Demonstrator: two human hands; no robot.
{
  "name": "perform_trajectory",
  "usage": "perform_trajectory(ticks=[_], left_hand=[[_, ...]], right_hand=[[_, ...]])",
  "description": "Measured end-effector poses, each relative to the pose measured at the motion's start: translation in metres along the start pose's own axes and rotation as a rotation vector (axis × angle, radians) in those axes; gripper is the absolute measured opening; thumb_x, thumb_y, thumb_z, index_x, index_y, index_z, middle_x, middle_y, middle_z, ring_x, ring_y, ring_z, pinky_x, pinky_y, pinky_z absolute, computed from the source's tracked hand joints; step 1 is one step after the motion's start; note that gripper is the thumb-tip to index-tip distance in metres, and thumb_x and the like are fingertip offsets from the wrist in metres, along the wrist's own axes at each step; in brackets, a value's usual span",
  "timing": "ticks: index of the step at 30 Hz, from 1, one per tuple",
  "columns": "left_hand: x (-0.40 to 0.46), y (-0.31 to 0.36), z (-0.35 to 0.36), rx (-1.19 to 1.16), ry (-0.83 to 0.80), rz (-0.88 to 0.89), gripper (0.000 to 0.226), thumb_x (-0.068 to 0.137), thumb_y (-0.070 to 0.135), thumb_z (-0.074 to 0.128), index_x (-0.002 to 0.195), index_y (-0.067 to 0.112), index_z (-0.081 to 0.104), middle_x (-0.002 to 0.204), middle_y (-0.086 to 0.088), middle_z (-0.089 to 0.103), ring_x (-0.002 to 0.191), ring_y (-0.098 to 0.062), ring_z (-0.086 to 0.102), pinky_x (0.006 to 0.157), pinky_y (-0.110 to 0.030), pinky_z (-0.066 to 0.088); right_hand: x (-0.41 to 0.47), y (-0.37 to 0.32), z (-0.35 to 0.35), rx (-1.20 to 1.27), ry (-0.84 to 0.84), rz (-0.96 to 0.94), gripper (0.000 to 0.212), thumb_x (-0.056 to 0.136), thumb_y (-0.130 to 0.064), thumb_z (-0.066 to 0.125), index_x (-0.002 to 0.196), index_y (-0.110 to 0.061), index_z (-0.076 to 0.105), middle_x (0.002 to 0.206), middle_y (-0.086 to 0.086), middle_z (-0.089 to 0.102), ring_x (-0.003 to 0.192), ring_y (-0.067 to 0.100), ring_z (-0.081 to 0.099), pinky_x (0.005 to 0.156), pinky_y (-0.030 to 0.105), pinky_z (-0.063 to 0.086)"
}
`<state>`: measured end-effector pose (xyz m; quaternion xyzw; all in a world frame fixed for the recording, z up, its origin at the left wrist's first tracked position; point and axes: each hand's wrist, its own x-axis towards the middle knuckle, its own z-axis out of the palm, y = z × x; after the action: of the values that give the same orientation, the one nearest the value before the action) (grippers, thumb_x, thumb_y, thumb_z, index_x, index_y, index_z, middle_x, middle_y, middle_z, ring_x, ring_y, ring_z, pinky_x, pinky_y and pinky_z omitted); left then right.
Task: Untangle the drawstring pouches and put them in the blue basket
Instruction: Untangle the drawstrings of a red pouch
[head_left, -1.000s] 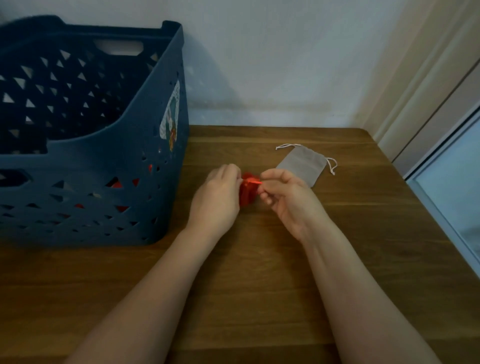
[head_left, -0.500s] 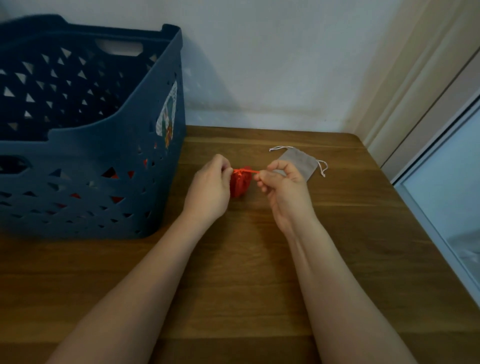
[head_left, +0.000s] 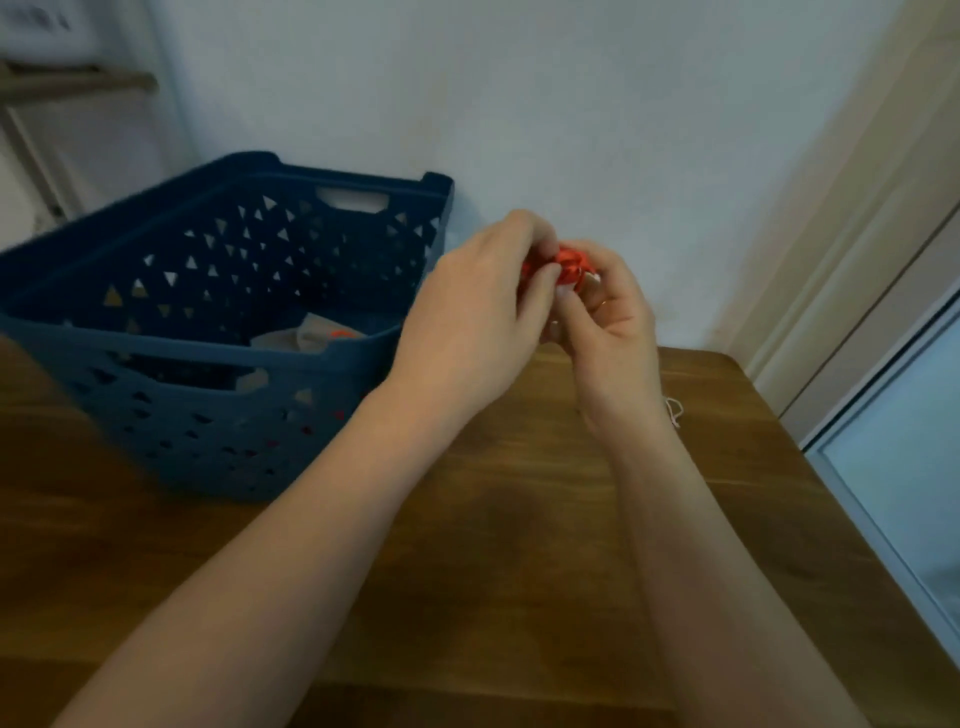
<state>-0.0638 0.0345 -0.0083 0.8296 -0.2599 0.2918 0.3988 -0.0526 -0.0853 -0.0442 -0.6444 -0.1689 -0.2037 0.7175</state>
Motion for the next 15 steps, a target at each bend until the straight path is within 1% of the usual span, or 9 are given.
perform_trajectory(ticks=[2,4,7,8,10,11,12,14,15], left_hand=[[0.008,-0.002,-0.025,0.049,-0.001,0.023,0.016,0.094,0.021,0.052,0.108,0.015,0.058,0.096,0.004,0.061,0.085,-0.014,0.059,0.078,-0.037,0.051],[0.013,-0.011,-0.05,0.107,0.051,0.064,0.017,0.093,0.017,0.053,0.108,0.013,0.059,0.103,0.005,0.056,0.089,-0.011,0.055,0.079,-0.031,0.049],[0.015,-0.032,-0.083,0.194,0.141,0.048,0.016,0.092,0.015,0.052,0.105,0.011,0.06,0.108,0.0,0.055,0.09,-0.011,0.052,0.076,-0.024,0.043],[0.015,-0.039,-0.09,0.212,0.136,0.015,0.016,0.093,0.017,0.051,0.105,0.012,0.061,0.105,0.0,0.057,0.089,-0.012,0.052,0.075,-0.025,0.041],[0.013,-0.051,-0.1,0.237,0.092,-0.066,0.016,0.094,0.02,0.05,0.103,0.014,0.062,0.097,0.002,0.06,0.086,-0.013,0.053,0.073,-0.025,0.04],[0.013,-0.055,-0.102,0.239,0.079,-0.091,0.016,0.094,0.02,0.049,0.101,0.014,0.062,0.093,0.003,0.061,0.084,-0.013,0.054,0.072,-0.026,0.04],[0.012,-0.058,-0.104,0.231,0.078,-0.105,0.016,0.094,0.02,0.05,0.099,0.014,0.063,0.091,0.003,0.061,0.083,-0.013,0.055,0.072,-0.027,0.042],[0.01,-0.062,-0.106,0.215,0.07,-0.129,0.016,0.094,0.02,0.05,0.099,0.014,0.064,0.088,0.006,0.06,0.082,-0.014,0.056,0.071,-0.027,0.043],[0.009,-0.064,-0.107,0.212,0.06,-0.142,0.016,0.094,0.021,0.05,0.098,0.015,0.064,0.087,0.007,0.059,0.081,-0.013,0.055,0.068,-0.025,0.042]], right_hand=[[0.013,-0.014,0.016,-0.109,-0.028,-0.039,0.022,0.092,-0.004,0.052,0.098,-0.025,0.056,0.086,0.002,0.062,0.078,0.014,0.059,0.07,0.03,0.051],[0.025,-0.022,0.034,-0.255,-0.058,-0.097,0.023,0.09,-0.005,0.056,0.093,-0.027,0.055,0.083,-0.005,0.061,0.077,0.009,0.058,0.072,0.028,0.049],[0.043,-0.024,0.059,-0.414,-0.132,-0.114,0.019,0.087,-0.01,0.062,0.094,-0.026,0.058,0.089,-0.01,0.062,0.086,0.006,0.058,0.077,0.026,0.048],[0.047,-0.025,0.065,-0.474,-0.178,-0.113,0.016,0.087,-0.012,0.063,0.096,-0.025,0.059,0.092,-0.01,0.062,0.089,0.003,0.057,0.08,0.022,0.047],[0.055,-0.022,0.079,-0.604,-0.287,-0.089,0.012,0.087,-0.016,0.063,0.097,-0.022,0.063,0.092,-0.013,0.06,0.087,-0.013,0.051,0.08,0.006,0.038],[0.058,-0.019,0.084,-0.673,-0.342,-0.076,0.011,0.087,-0.017,0.063,0.097,-0.019,0.065,0.092,-0.013,0.058,0.087,-0.017,0.049,0.081,0.003,0.036],[0.062,-0.013,0.088,-0.751,-0.386,-0.062,0.013,0.087,-0.02,0.064,0.099,-0.016,0.068,0.096,-0.01,0.058,0.092,-0.015,0.048,0.087,0.007,0.036],[0.067,0.0,0.096,-0.882,-0.443,0.009,0.021,0.086,-0.031,0.064,0.103,-0.02,0.069,0.113,0.001,0.058,0.113,0.01,0.048,0.102,0.034,0.037],[0.067,0.002,0.099,-0.89,-0.455,0.051,0.023,0.086,-0.035,0.063,0.105,-0.022,0.069,0.118,0.003,0.057,0.115,0.018,0.049,0.101,0.042,0.039]])
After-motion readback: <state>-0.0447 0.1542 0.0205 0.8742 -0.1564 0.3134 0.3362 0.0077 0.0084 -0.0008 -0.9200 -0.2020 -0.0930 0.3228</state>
